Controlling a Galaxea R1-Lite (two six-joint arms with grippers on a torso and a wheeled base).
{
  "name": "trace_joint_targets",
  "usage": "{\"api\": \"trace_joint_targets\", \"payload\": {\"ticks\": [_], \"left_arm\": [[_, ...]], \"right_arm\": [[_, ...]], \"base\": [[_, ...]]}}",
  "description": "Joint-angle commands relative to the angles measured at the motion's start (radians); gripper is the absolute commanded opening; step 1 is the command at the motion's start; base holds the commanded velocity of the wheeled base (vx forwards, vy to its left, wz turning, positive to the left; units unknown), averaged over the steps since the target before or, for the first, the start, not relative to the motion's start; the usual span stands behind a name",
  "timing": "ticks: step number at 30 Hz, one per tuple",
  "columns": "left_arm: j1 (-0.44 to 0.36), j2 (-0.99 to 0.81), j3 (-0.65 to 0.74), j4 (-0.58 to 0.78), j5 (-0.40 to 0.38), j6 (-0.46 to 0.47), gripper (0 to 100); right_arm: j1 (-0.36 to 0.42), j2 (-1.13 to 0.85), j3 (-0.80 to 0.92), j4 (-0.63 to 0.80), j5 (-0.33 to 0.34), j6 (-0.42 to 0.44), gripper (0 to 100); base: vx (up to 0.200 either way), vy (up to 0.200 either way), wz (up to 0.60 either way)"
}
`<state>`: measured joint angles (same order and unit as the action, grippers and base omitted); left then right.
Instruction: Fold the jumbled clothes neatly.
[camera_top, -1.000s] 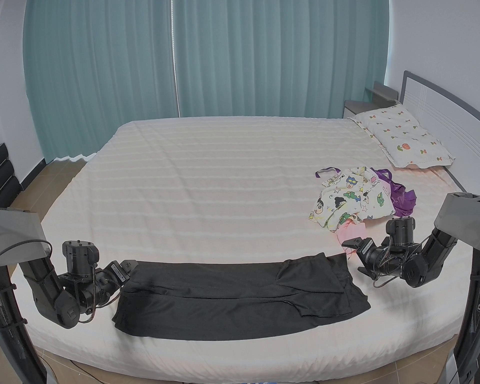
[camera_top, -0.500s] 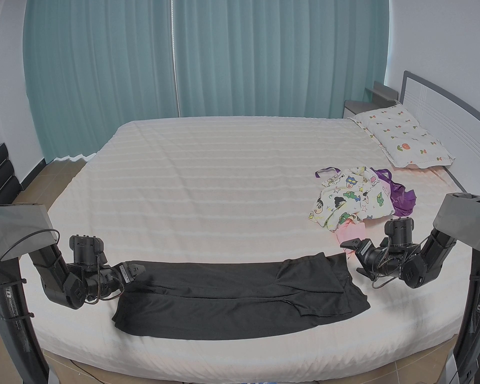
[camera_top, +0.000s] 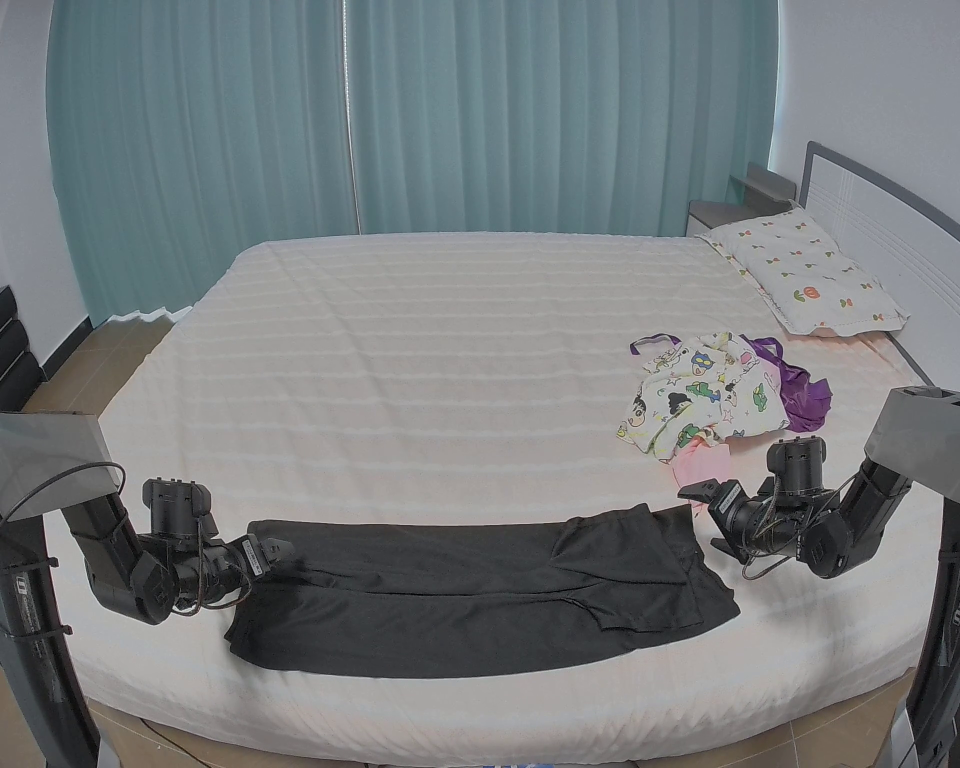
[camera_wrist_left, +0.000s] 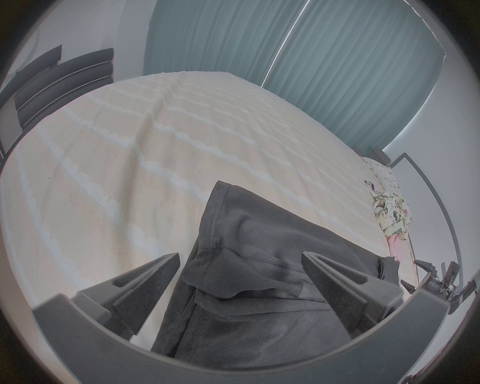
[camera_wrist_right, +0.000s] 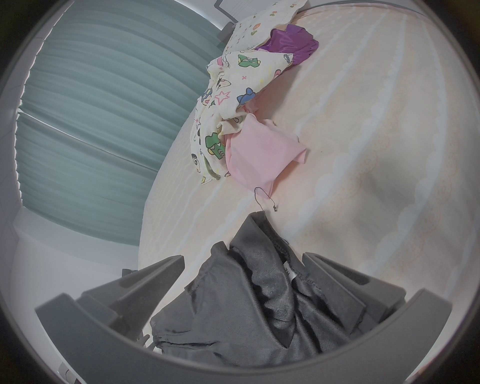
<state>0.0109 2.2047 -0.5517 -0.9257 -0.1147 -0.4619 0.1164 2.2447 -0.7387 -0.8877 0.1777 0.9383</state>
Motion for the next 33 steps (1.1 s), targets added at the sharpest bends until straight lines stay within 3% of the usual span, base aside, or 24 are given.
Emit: {"api": "trace_joint_targets", "payload": {"ticks": [1,4,8,21,33], "left_arm": [[0.000,0.001,-0.019,-0.002,0.000,0.000,100],[0.001,0.010,-0.059,0.004,0.001,0.017,100],[0.001,0.004,-0.066,0.048,0.000,0.112,100],[0.001,0.009,-0.045,0.070,0.004,0.114,100],[0.003,0.036,-0.169,0.093,0.007,0.104,100]], "right_arm": [[0.003,0.000,0.001,-0.001,0.000,-0.001,100],[0.002,0.000,0.001,-0.001,0.000,0.000,100],[0.002,0.000,0.001,-0.001,0.000,-0.001,100],[0.003,0.003,-0.001,-0.001,0.000,-0.001,100],[0.003,0.004,-0.001,-0.001,-0.001,-0.001,100]], "base": [[0.000,0.000,0.00],[0.000,0.000,0.00],[0.000,0.000,0.00],[-0.046,0.000,0.00],[0.000,0.000,0.00]]}}
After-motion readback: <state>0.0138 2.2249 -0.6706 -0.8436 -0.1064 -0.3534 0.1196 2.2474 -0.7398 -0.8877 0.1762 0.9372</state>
